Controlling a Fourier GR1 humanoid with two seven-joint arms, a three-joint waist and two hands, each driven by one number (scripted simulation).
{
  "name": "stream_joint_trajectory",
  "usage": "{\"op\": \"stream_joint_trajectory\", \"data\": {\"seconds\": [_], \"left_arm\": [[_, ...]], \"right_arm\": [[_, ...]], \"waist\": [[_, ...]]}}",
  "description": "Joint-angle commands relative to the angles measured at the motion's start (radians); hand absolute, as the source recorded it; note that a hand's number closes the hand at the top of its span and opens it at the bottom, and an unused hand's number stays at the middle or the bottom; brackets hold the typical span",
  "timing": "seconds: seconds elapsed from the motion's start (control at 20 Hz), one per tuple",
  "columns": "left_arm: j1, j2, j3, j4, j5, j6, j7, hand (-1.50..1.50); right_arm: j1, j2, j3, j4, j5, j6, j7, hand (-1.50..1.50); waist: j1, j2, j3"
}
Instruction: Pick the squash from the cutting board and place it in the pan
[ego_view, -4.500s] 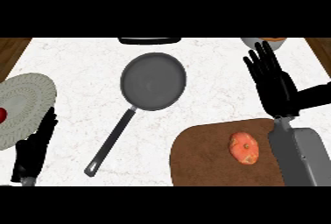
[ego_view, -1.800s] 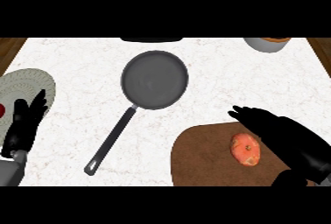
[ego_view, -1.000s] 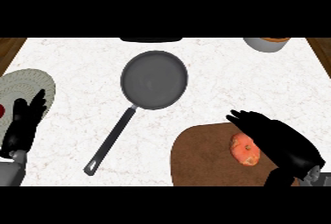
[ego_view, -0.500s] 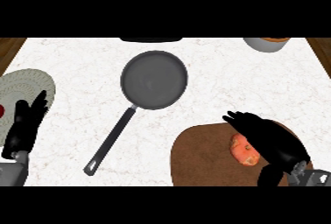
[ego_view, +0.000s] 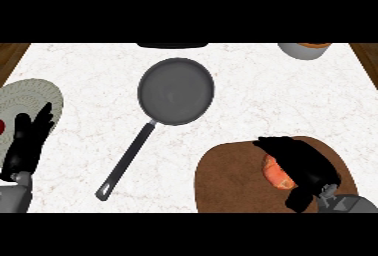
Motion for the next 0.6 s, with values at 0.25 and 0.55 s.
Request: {"op": "stream_joint_trajectory", "data": {"seconds": [0.25,0.55], "left_arm": [[-0.006,-0.045,0.005,0.005,-0.057,-0.004,-0.004,0.0],[0.007,-0.011,0.087,0.014,-0.028,-0.079,-0.013,0.0]], "right_arm": [[-0.027,0.001,0.034,0.023,0.157,-0.128,-0.106,1.5],[-0.031,0.011,-0.077,0.065,0.154,-0.118,-0.145,1.5]], "waist": [[-0.002,0.0,0.0],[0.0,0.0,0.0]]}}
